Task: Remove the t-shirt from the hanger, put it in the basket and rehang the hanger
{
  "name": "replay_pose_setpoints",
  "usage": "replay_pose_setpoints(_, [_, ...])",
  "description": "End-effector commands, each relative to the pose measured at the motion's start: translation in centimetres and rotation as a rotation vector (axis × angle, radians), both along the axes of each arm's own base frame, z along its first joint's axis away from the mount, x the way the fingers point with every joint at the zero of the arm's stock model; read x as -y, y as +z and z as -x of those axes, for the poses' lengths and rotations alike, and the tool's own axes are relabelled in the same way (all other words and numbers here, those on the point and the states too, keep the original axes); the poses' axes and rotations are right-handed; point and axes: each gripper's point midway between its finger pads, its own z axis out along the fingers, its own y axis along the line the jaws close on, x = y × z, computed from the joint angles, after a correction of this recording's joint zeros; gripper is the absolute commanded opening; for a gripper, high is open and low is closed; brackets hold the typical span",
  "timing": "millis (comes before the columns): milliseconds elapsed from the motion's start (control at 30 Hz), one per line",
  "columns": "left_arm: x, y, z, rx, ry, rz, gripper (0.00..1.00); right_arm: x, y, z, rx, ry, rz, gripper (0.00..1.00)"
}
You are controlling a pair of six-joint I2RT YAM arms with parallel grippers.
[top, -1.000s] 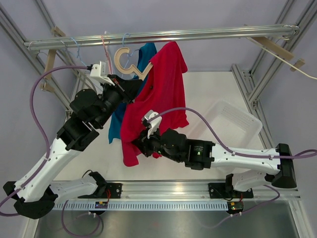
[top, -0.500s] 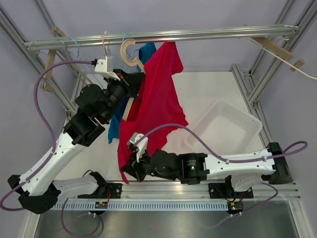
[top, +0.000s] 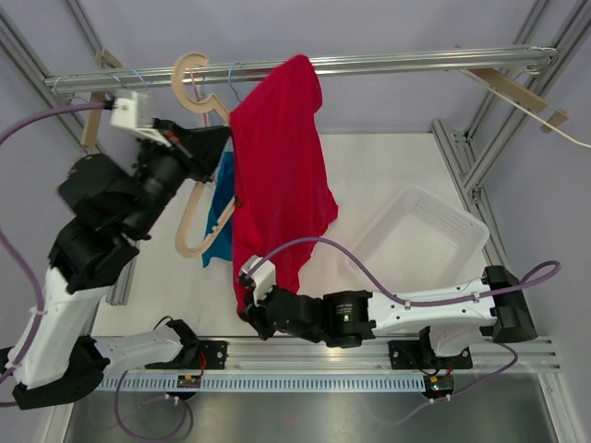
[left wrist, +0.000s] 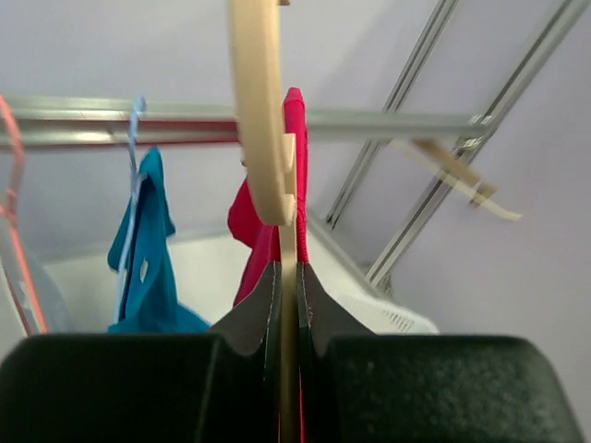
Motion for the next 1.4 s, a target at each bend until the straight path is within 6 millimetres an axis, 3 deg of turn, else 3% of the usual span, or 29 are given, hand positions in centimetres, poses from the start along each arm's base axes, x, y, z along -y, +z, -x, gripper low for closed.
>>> replay_pose_setpoints(0, [-7.7, 12.3, 8.2, 0.34, -0.014, 0.313, 0.0, 3.0, 1.2, -1.7, 0.048, -0.107, 0.022, 0.0])
replay_pose_setpoints(100, [-6.6, 5.8, 9.4, 0.223, -0.111, 0.248, 0.0, 6.0, 4.3, -4.5, 0.1, -0.179, -0.026, 0.0])
replay_pose_setpoints(133, [-6.7, 4.2, 9.7, 0.201, -0.115, 0.238, 0.0, 7.3, 6.3, -5.2, 0.116, -0.182, -0.069, 0.0])
replay_pose_setpoints(167, [-7.2, 1.5, 10.1, 0.163, -0.114, 0.233, 0.0, 8.2, 6.8, -6.7, 0.116, -0.202, -0.076, 0.0])
replay_pose_setpoints(233, [-7.5, -0.9, 10.8, 0.119, -0.129, 0.218, 0.0, 10.0, 8.8, -8.3, 0.143, -0.231, -0.105, 0.0])
replay_pose_setpoints(333, [-7.6, -2.9, 13.2, 0.098, -0.222, 0.229, 0.0, 12.9, 10.9, -11.8, 0.191, -0.316, -0.121, 0.0])
replay_pose_setpoints(500, [-5.5, -4.3, 16.6, 0.06, -0.438, 0.211, 0.0, 14.0, 14.4, -14.5, 0.255, -0.315, -0.202, 0.0])
replay_pose_setpoints(600, [-4.1, -4.7, 18.7, 0.046, -0.579, 0.189, 0.0, 13.7, 14.4, -15.4, 0.275, -0.287, -0.217, 0.0])
replay_pose_setpoints(800, [-4.8, -3.9, 21.1, 0.082, -0.655, 0.206, 0.0, 15.3, 13.7, -15.7, 0.324, -0.266, -0.291, 0.0])
replay_pose_setpoints(867, [-4.7, -3.9, 21.8, 0.073, -0.689, 0.21, 0.0, 16.1, 14.4, -15.3, 0.341, -0.254, -0.339, 0.07])
replay_pose_setpoints(900, [-4.7, -3.9, 22.1, 0.071, -0.702, 0.213, 0.0, 15.9, 14.6, -15.1, 0.351, -0.235, -0.369, 0.13])
replay_pose_setpoints(933, [-4.5, -4.0, 22.3, 0.065, -0.72, 0.212, 0.0, 15.7, 14.7, -14.8, 0.351, -0.216, -0.383, 0.24])
replay_pose_setpoints(1033, [-4.4, -3.7, 22.6, 0.048, -0.743, 0.226, 0.0, 14.8, 14.5, -14.3, 0.352, -0.162, -0.409, 0.39])
replay_pose_setpoints(1067, [-4.4, -3.6, 22.7, 0.041, -0.748, 0.231, 0.0, 14.4, 14.5, -13.9, 0.353, -0.134, -0.423, 0.5])
replay_pose_setpoints(1133, [-4.3, -3.4, 22.8, 0.035, -0.756, 0.235, 0.0, 13.7, 14.9, -13.4, 0.36, -0.093, -0.463, 0.62])
replay_pose_setpoints(1167, [-4.2, -3.4, 22.8, 0.03, -0.758, 0.239, 0.0, 13.3, 15.1, -12.6, 0.358, -0.045, -0.481, 0.75])
replay_pose_setpoints(1233, [-4.1, -3.5, 22.6, 0.02, -0.758, 0.238, 0.0, 12.4, 15.7, -11.8, 0.357, 0.016, -0.526, 0.83])
replay_pose_setpoints(1333, [-4.1, -3.6, 22.0, 0.016, -0.729, 0.243, 0.0, 11.1, 16.1, -9.7, 0.333, 0.163, -0.566, 0.85])
replay_pose_setpoints(1367, [-4.2, -3.7, 21.8, 0.024, -0.711, 0.24, 0.0, 10.7, 16.1, -8.0, 0.317, 0.267, -0.576, 0.84])
